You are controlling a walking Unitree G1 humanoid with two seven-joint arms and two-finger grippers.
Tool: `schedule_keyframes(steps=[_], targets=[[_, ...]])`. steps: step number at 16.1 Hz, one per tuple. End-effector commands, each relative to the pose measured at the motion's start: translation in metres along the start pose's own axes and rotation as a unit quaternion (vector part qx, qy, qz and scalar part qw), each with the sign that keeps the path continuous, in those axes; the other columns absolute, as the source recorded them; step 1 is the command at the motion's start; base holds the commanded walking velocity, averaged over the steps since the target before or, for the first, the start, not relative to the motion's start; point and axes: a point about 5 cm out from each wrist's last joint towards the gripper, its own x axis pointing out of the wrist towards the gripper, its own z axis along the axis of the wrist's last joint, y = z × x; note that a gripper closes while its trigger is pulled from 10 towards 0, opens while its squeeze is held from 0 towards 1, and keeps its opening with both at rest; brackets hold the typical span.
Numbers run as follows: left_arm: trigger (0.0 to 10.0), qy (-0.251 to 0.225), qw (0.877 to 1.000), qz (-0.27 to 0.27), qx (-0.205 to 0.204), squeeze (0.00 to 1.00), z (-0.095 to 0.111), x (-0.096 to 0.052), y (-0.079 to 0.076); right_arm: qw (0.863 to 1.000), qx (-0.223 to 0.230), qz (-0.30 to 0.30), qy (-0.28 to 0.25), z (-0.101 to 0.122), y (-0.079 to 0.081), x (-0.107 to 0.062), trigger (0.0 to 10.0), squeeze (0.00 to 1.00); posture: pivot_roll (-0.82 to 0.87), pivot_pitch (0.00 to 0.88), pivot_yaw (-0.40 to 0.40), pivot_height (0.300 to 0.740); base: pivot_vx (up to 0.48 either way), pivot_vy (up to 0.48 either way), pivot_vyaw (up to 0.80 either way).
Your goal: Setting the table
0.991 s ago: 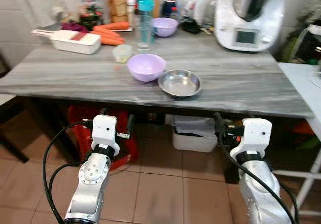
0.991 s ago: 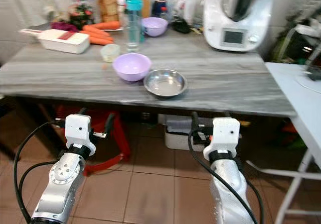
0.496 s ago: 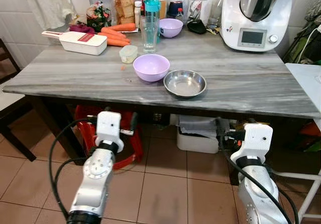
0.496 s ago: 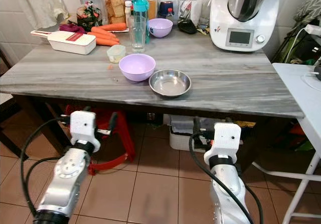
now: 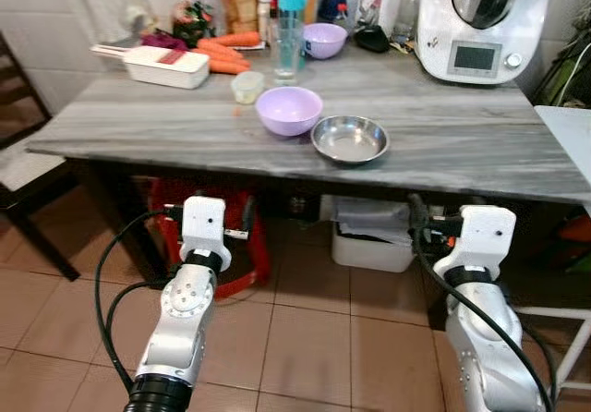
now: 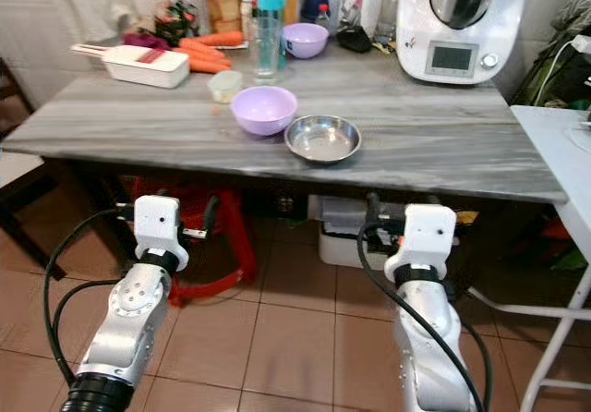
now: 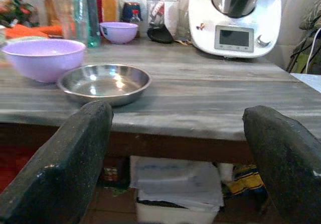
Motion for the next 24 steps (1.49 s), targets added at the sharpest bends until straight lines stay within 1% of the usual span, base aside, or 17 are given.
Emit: schedule_keyframes(steps=[1,3,5,7,8,9,10,12,16,20,24], targets=[[10.0,-0.004,1.000,0.003,0.002,0.00,0.002,0.001,0.000,1.000,0.004,0.000,-0.002,0.001,0.001,0.001,10.0,0.00,-0.10,0.000,0.007,0.740,-0.277,0.000,0.00],[10.0,-0.003,1.000,0.005,0.004,0.00,0.002,0.002,0.002,1.000,0.000,0.004,0.003,0.000,0.005,0.000,10.0,0.00,-0.10,0.000,0.011,0.740,-0.274,0.000,0.00],[10.0,-0.011,1.000,-0.001,0.011,0.00,0.004,0.004,0.002,1.000,-0.001,-0.011,0.014,-0.004,0.005,0.002,10.0,0.00,-0.10,0.000,0.018,0.740,0.000,0.000,0.00],[10.0,-0.012,1.000,-0.002,0.011,0.00,0.005,0.004,0.002,1.000,0.010,-0.005,0.009,-0.004,0.007,0.003,10.0,0.00,-0.09,0.000,0.019,0.740,0.000,0.000,0.00],[10.0,-0.018,1.000,-0.013,0.002,0.00,0.008,0.005,0.000,1.000,-0.003,0.005,0.009,-0.006,0.009,0.003,10.0,0.00,-0.09,0.000,0.020,0.740,0.000,0.000,0.00],[10.0,-0.021,1.000,-0.020,-0.001,0.00,0.009,0.005,-0.001,1.000,-0.006,0.004,0.004,-0.006,0.010,0.003,10.0,0.00,-0.09,0.000,0.022,0.740,0.000,0.000,0.00],[10.0,-0.022,0.999,-0.027,-0.003,0.00,0.010,0.006,-0.001,1.000,0.002,0.001,0.003,-0.007,0.010,0.003,10.0,0.00,-0.09,0.000,0.021,0.740,0.000,0.000,0.00],[10.0,-0.022,0.999,-0.038,-0.007,0.00,0.010,0.005,-0.004,1.000,0.017,0.004,0.018,-0.008,0.008,0.002,10.0,0.00,-0.08,0.000,0.019,0.740,0.000,0.000,0.00],[10.0,-0.022,0.999,-0.039,-0.011,0.00,0.010,0.006,-0.005,1.000,0.016,0.009,0.021,-0.008,0.007,0.002,10.0,0.00,-0.09,0.000,0.013,0.740,0.000,0.000,0.00],[10.0,-0.020,0.999,-0.044,-0.020,0.00,0.009,0.007,-0.007,0.999,0.013,0.017,0.024,-0.009,0.010,0.002,10.0,0.00,-0.09,0.000,0.010,0.740,0.000,-0.274,0.00],[10.0,-0.021,0.998,-0.045,-0.024,0.00,0.010,0.008,-0.006,1.000,0.014,0.013,0.020,-0.008,0.007,0.001,10.0,0.00,-0.09,0.000,0.008,0.740,0.000,-0.328,0.00]])
